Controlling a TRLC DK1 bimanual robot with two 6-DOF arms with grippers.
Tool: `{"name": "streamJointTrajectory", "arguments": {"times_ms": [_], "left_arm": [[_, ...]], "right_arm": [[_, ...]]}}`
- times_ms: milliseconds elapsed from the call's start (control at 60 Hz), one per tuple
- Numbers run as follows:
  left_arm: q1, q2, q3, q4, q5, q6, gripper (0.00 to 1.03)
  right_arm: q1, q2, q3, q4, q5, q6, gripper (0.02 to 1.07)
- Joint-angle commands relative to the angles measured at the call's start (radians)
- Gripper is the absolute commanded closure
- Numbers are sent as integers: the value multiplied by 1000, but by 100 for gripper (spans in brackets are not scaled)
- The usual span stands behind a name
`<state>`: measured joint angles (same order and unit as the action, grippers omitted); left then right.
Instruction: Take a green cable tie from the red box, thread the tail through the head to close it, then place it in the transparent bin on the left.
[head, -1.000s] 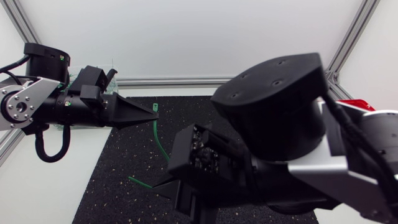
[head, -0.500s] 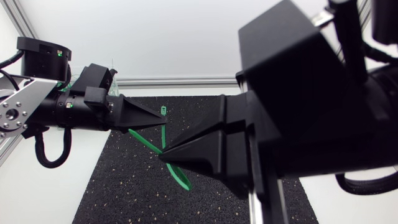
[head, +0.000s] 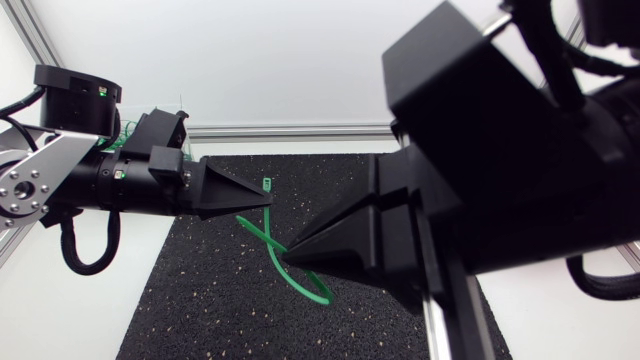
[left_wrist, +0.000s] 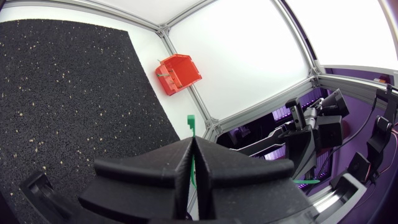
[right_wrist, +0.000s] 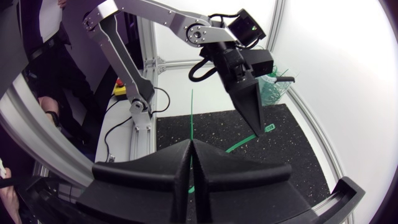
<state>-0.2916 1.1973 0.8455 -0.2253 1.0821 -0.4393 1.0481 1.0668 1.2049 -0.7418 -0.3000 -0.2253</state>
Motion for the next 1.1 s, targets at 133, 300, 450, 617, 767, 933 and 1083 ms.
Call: {"name": "streamJointTrajectory", "arguments": {"times_ms": [133, 300, 450, 617, 767, 933, 1083], "left_arm": [[-21, -28, -31, 20, -21, -33, 100], [-41, -54, -54, 49, -50, -35, 100], [-63, -102, -114, 152, -83, -67, 100], [-87, -137, -186, 343, -120, -185, 100], [-92, -140, -200, 351, -128, -185, 100], [-93, -154, -223, 385, -133, -194, 100], [-115, -194, -272, 458, -162, -205, 100]], "right_arm": [[-34, 50, 87, -123, 19, 41, 102], [-34, 84, 174, -217, 18, 113, 102], [15, 85, 239, -272, -1, 118, 102], [1, 113, 323, -337, -1, 320, 102], [-5, 119, 364, -352, -50, 503, 102], [-54, 157, 417, -358, -159, 679, 102], [-168, 213, 441, -387, -378, 825, 102]]}}
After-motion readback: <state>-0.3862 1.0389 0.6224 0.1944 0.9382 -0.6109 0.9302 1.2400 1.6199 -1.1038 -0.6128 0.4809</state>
